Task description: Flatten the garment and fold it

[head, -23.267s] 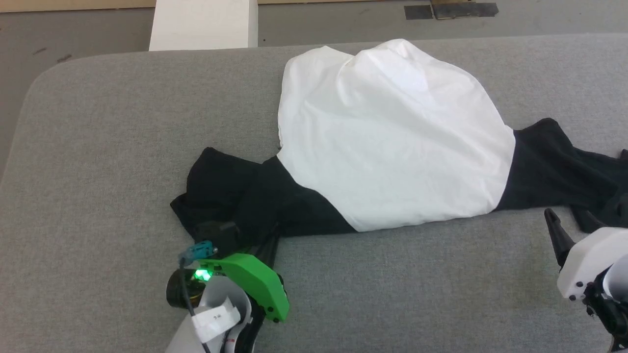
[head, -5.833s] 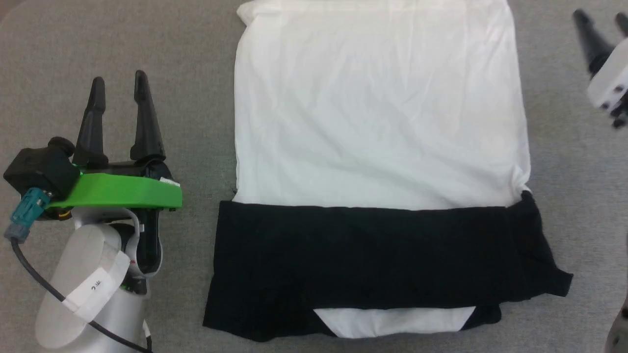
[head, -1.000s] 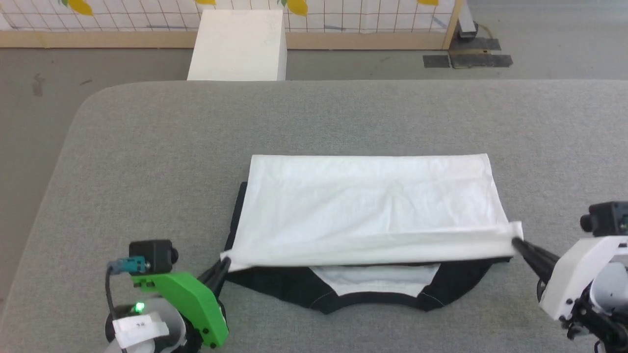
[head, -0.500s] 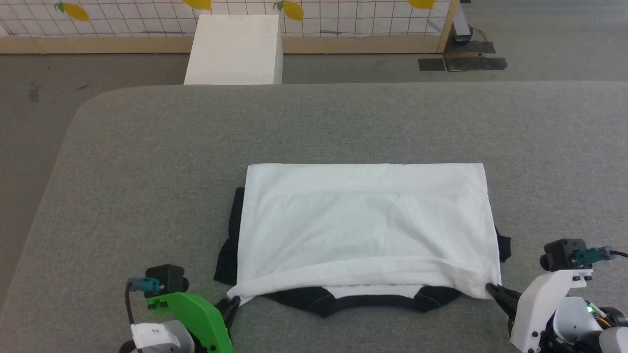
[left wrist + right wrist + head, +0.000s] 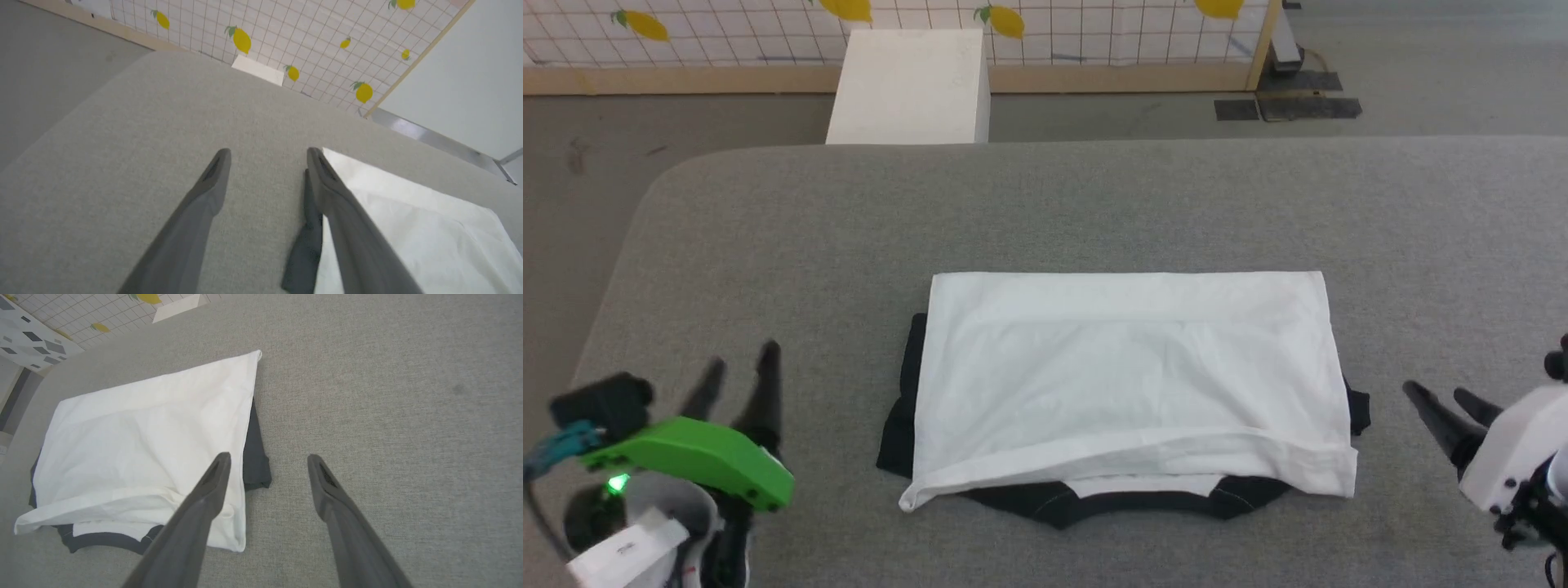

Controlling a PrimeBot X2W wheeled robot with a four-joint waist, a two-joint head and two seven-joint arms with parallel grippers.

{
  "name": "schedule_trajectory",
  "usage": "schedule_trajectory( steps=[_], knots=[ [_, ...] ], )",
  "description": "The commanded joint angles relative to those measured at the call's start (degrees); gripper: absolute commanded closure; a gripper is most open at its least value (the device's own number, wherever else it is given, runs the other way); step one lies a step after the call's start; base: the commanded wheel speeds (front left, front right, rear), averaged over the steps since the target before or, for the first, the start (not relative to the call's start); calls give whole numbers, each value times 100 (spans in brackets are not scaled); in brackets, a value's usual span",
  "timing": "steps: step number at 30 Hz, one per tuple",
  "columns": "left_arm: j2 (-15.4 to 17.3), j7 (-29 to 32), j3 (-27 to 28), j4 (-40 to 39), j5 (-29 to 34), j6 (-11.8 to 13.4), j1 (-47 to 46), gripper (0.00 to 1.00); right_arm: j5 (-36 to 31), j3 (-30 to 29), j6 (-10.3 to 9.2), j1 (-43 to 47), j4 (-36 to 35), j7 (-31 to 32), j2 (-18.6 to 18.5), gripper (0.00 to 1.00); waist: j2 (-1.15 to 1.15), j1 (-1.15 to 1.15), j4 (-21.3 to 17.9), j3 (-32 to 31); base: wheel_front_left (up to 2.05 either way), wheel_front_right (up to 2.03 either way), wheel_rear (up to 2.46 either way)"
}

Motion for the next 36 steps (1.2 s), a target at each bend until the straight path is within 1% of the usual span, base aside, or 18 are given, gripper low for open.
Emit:
schedule_trajectory(
  steps=[1, 2, 3, 5, 6, 9, 12, 15, 19, 23, 28, 32, 33, 34, 35, 36],
  knots=[
    [57, -412, 112, -99, 216, -92, -95, 0, 39, 30, -8, -233, 46, 148, -27, 0, 0, 0, -25, 114, 0, 0, 0],
    [101, -740, 158, -153, 433, -131, -158, 0, 45, 73, -8, -323, 102, 258, -64, 0, 0, 0, -24, 162, 0, 0, 0],
    [52, -1130, 220, -204, 581, -186, -232, 0, 70, 132, -8, -434, 190, 417, -116, 0, 0, 0, -11, 233, 0, 0, 0],
    [20, -1591, 219, -232, 924, -295, -360, 0, 157, 213, -8, -650, 390, 689, -197, 0, 0, 0, 24, 355, 0, 0, 0],
    [-38, -1690, 222, -252, 1028, -359, -424, 0, 168, 248, -8, -734, 466, 787, -252, 0, 0, 0, 49, 423, 0, 0, 0],
    [-190, -1821, 285, -380, 1711, -516, -664, 0, 273, 373, -8, -1026, 715, 1076, -384, 0, 0, 0, 128, 654, 0, 0, 0],
    [-514, -1828, 504, -659, 2373, -702, -784, 0, 406, 528, -8, -1211, 890, 1270, -455, 0, 0, 0, 195, 844, 0, 0, 0],
    [-816, -1830, 673, -717, 2824, -890, -755, 0, 588, 743, -8, -1354, 1048, 1374, -511, 0, 0, 0, 265, 1027, 0, 0, 0],
    [-1159, -1831, 912, -650, 3063, -1109, -724, 0, 842, 1012, -8, -1438, 1158, 1439, -533, 0, 0, 0, 345, 1193, 0, 0, 0],
    [-1422, -1831, 1111, -570, 3224, -1338, -723, 0, 978, 1304, -8, -1526, 1280, 1383, -525, 0, 0, 0, 397, 1283, 0, 0, 0],
    [-1685, -1831, 1297, -477, 3380, -1581, -689, 0, 1149, 1673, -8, -1698, 1415, 1251, -494, 0, 0, 0, 437, 1315, 0, 0, 0],
    [-1858, -1832, 1406, -435, 3508, -1769, -681, 0, 1243, 1875, -8, -1787, 1551, 1135, -600, 0, 0, 0, 468, 1302, 0, 0, 0],
    [-1896, -1832, 1433, -421, 3543, -1810, -678, 0, 1265, 1919, -8, -1798, 1608, 1148, -651, 15, 0, 0, 473, 1295, 0, 0, 0],
    [-1923, -1832, 1455, -415, 3569, -1839, -676, 0, 1282, 1948, -8, -1810, 1637, 1140, -694, 73, 0, 0, 475, 1289, 0, 0, 0],
    [-1956, -1832, 1484, -408, 3598, -1871, -670, 0, 1298, 1975, -8, -1822, 1671, 1115, -748, 97, 0, 0, 474, 1275, 0, 0, 0],
    [-1981, -1832, 1507, -401, 3619, -1894, -663, 0, 1307, 1984, -8, -1824, 1705, 1097, -791, 100, 0, 0, 473, 1262, 0, 0, 0]
  ],
)
